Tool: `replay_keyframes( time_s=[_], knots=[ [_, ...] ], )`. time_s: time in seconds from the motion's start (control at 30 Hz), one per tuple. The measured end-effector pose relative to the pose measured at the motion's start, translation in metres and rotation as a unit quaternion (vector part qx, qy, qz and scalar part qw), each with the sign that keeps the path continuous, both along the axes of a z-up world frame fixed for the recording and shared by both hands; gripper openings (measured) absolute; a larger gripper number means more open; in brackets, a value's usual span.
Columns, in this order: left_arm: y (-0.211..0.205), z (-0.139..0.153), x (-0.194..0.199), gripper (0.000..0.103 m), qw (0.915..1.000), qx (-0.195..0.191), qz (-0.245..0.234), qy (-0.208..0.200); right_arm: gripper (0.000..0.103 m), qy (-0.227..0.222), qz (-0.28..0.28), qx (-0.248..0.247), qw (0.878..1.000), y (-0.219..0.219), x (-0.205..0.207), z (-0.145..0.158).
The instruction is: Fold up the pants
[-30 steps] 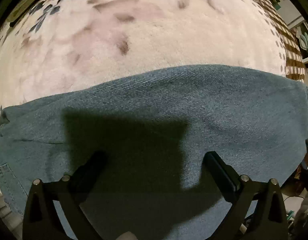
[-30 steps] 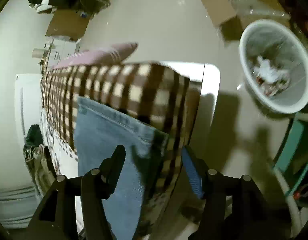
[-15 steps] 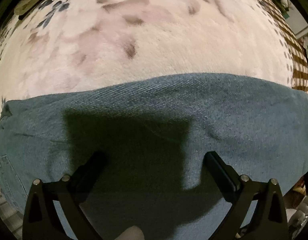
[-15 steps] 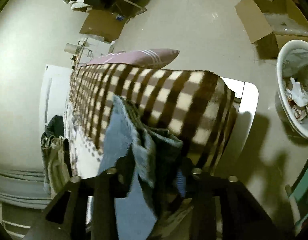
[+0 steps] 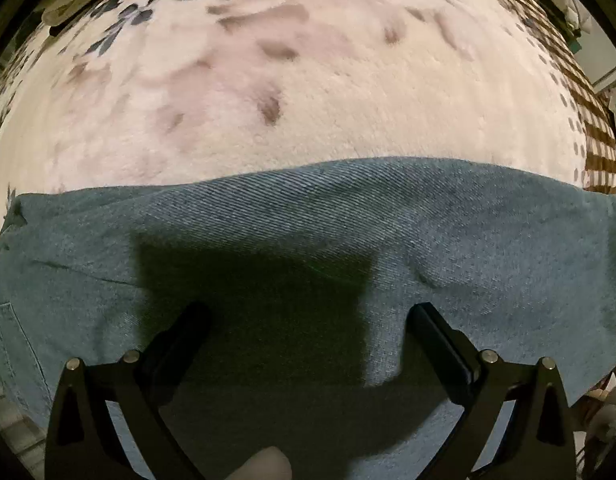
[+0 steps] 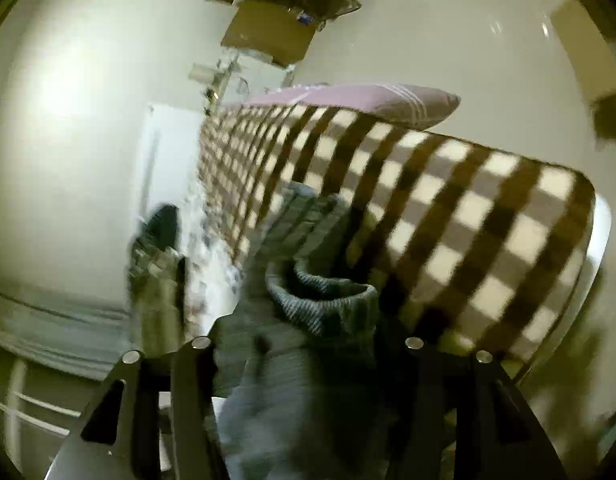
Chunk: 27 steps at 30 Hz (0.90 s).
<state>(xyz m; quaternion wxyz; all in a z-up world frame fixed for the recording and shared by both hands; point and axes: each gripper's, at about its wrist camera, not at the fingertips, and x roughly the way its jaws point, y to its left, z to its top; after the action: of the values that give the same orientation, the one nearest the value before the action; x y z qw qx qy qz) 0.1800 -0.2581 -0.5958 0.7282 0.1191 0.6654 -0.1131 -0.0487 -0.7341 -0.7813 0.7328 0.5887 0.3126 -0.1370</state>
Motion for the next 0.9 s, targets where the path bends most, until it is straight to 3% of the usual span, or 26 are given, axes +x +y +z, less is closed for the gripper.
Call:
replay_keyframes(
  time_s=[0.17,0.23,0.4,0.63,0.8,0.9],
  knots=[
    [-0.002,0.005,-0.005,0.103,1.0000,0.000,0.003,-0.005,0.050,0.023,-0.001,-0.012,1.000,0.004,0.012,-0.006],
    [-0.002,0.007,-0.007,0.103,0.9999,0.000,0.003,-0.010,0.022,0.050,-0.004,-0.021,0.999,0.006,0.014,-0.003],
    [0.002,0.013,-0.009,0.103,0.9999,-0.009,0.007,-0.001,0.018,0.065,-0.007,-0.041,0.997,0.015,0.016,0.019],
    [0.038,0.056,0.001,0.103,0.9967,-0.058,0.057,-0.008,0.017,0.025,0.018,-0.071,0.997,0.061,0.029,0.099],
    [0.100,0.100,0.010,0.103,0.9896,-0.091,0.109,-0.022,0.016,-0.010,0.070,-0.086,0.994,0.135,0.058,0.152],
    [0.152,0.122,0.007,0.103,0.9847,-0.099,0.141,-0.029,0.016,-0.021,0.109,-0.088,0.990,0.187,0.076,0.168]
  ],
)
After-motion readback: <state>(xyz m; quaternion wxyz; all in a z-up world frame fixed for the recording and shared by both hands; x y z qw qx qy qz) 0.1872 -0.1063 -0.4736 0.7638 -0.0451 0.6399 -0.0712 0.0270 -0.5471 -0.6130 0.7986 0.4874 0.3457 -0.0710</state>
